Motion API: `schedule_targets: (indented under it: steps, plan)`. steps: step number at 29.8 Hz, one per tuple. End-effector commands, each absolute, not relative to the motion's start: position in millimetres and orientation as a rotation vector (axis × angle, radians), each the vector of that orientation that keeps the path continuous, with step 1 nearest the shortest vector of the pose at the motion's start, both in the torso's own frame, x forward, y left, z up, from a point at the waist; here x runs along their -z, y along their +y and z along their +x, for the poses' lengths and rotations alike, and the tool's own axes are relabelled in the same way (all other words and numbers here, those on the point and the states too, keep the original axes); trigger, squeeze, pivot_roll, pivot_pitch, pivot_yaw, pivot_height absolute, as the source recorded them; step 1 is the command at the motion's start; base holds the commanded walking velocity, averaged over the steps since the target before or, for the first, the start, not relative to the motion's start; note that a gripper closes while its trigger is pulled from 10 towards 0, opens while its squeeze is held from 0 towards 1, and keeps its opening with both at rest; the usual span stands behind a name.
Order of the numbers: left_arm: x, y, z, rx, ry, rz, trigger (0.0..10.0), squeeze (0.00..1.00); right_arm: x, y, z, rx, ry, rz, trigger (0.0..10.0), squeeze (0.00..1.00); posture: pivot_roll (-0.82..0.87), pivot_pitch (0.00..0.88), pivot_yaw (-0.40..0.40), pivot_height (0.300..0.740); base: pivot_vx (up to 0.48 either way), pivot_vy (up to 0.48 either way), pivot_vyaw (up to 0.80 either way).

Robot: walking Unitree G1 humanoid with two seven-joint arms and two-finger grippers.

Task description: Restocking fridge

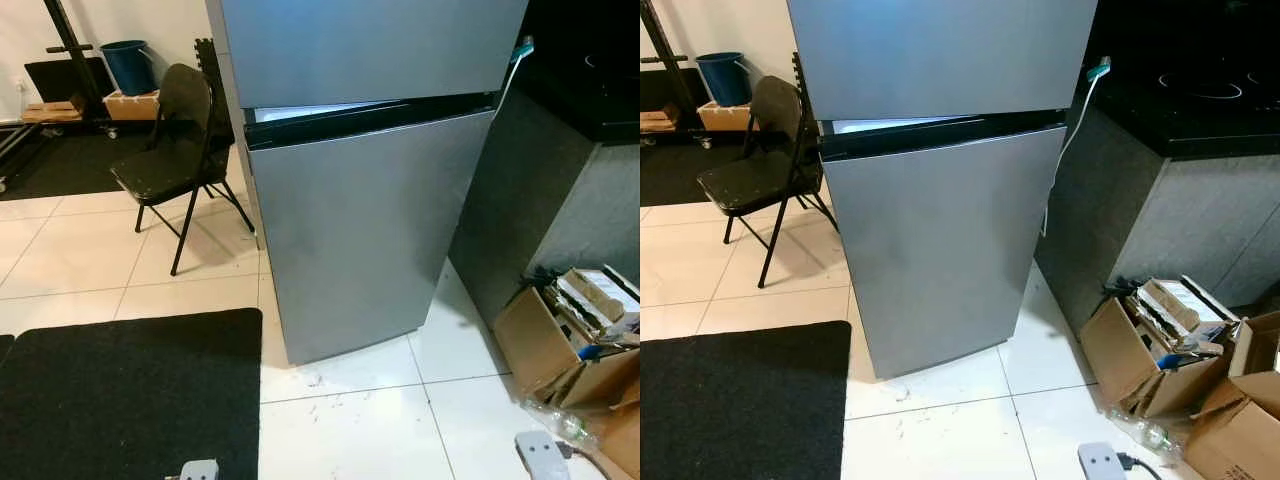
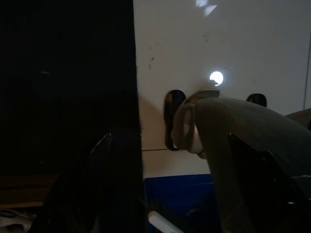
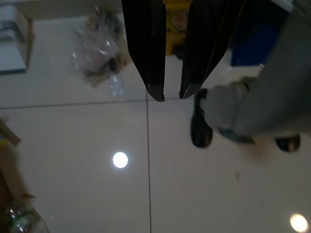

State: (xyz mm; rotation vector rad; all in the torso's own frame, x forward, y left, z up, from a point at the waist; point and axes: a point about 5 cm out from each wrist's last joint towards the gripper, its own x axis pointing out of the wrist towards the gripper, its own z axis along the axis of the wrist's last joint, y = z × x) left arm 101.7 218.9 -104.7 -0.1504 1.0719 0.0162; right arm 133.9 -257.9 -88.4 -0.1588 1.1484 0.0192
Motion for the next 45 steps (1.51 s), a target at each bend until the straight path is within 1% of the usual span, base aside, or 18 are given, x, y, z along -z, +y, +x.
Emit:
schedule_targets:
  steps: [1, 2, 5, 11, 15, 23, 38, 41, 44, 45]
  plan:
    - [106.3, 215.2, 99.2, -0.028, 1.080, -0.186, 10.0, 0.00, 91.3, -258.1, 126.6, -0.011, 1.179, -0.183, 10.0, 0.00, -0.05, 0.000, -0.026, 0.740, 0.000, 0.000, 0.00]
    - [106.3, 214.2, 100.1, -0.010, 1.086, -0.174, 10.0, 0.00, 91.9, -259.3, 123.7, -0.015, 1.186, -0.215, 10.0, 0.00, -0.06, 0.000, -0.027, 0.740, 0.000, 0.000, 0.00]
    - [106.3, 214.1, 100.4, 0.003, 1.093, -0.152, 10.0, 0.00, 91.2, -260.5, 124.5, -0.016, 1.177, -0.232, 10.0, 0.00, -0.06, 0.000, -0.028, 0.740, 0.000, 0.000, 0.00]
    - [107.3, 214.0, 97.3, 0.002, 1.107, -0.146, 10.0, 0.00, 90.0, -263.6, 125.1, -0.004, 1.165, -0.249, 10.0, 0.00, -0.06, 0.000, -0.032, 0.740, 0.291, 0.000, 0.00]
    - [107.8, 214.3, 95.5, 0.000, 1.113, -0.144, 10.0, 0.00, 89.9, -264.0, 124.7, -0.009, 1.167, -0.253, 10.0, 0.00, -0.06, 0.000, -0.035, 0.740, 0.312, 0.000, 0.00]
    - [108.1, 214.5, 94.3, 0.002, 1.120, -0.139, 10.0, 0.00, 90.2, -263.1, 124.3, -0.020, 1.165, -0.258, 10.0, 0.00, -0.06, 0.000, -0.032, 0.740, 0.316, 0.000, 0.52]
    - [108.1, 216.1, 93.2, 0.003, 1.127, -0.130, 10.0, 0.00, 90.2, -262.4, 125.5, 0.007, 1.152, -0.252, 10.0, 0.00, -0.06, 0.000, -0.024, 0.740, 0.317, 0.000, 0.00]
    - [108.2, 216.6, 92.6, 0.002, 1.129, -0.129, 10.0, 0.00, 89.6, -262.2, 127.4, 0.016, 1.141, -0.244, 10.0, 0.00, -0.06, 0.000, -0.023, 0.740, 0.316, 0.000, 0.00]
    - [108.3, 217.0, 91.7, 0.003, 1.131, -0.127, 10.0, 0.00, 84.4, -264.2, 140.0, 0.042, 1.092, -0.220, 10.0, 0.00, -0.06, 0.000, -0.022, 0.740, 0.315, 0.000, 0.00]
    - [108.3, 217.0, 91.7, 0.003, 1.131, -0.127, 10.0, 0.00, 84.4, -264.2, 140.0, 0.042, 1.092, -0.220, 10.0, 0.00, -0.06, 0.000, -0.022, 0.740, 0.315, 0.000, 0.00]
